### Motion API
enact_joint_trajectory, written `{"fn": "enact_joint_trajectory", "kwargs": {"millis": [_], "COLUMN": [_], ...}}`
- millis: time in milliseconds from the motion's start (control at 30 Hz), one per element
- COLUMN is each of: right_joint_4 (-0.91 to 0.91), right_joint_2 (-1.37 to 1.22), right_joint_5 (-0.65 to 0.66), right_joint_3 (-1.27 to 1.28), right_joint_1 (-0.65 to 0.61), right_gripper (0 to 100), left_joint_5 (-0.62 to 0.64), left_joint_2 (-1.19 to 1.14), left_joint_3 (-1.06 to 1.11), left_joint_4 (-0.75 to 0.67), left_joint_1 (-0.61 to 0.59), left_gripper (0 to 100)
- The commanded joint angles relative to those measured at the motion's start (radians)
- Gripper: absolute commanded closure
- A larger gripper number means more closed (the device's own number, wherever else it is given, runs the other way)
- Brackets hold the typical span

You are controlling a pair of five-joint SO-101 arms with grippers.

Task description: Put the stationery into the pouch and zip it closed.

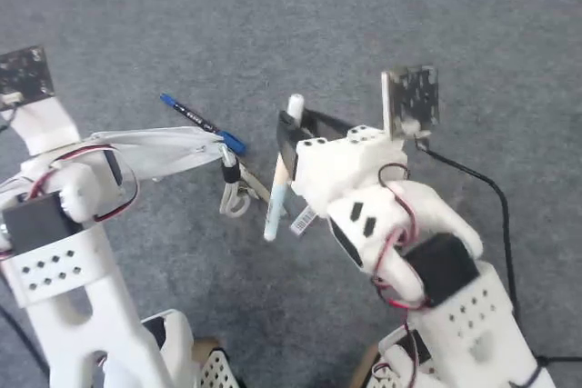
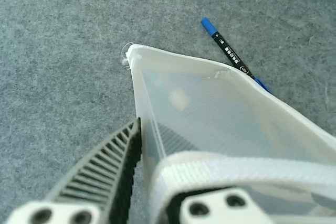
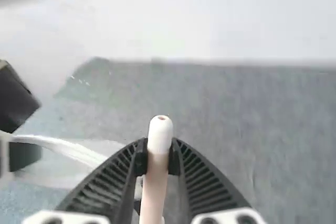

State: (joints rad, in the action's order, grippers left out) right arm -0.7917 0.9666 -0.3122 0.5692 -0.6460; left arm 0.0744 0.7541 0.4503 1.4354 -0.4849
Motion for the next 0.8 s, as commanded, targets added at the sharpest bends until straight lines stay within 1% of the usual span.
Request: {"fn": "enact_joint_trajectory", "kwargs": {"millis": [0,100,200,600,667,767], "right_joint_4": [0.102,0.165,0.231,0.489,0.565,0.727], "right_joint_2": [0.065,0.076,0.076,0.071,0.059,0.036], "right_joint_5": [0.12,0.175,0.198,0.189,0.189,0.189], "right_joint_3": [-0.008,-0.008,-0.008,0.003,0.037,0.123], "right_joint_1": [-0.048,-0.093,-0.113,-0.113,-0.113,-0.113], "right_gripper": [99.2,99.2,99.2,99.2,99.2,99.2], "left_joint_5": [0.015,0.015,0.015,0.015,0.015,0.015], "left_joint_2": [0.003,0.003,0.005,0.003,0.003,0.006], "left_joint_3": [-0.012,-0.012,-0.012,-0.012,-0.01,-0.01], "left_joint_4": [-0.038,-0.038,-0.038,-0.038,-0.038,-0.035], "left_joint_1": [-0.008,-0.008,-0.008,-0.008,-0.008,-0.008], "left_gripper": [99,99,99,99,99,99]}}
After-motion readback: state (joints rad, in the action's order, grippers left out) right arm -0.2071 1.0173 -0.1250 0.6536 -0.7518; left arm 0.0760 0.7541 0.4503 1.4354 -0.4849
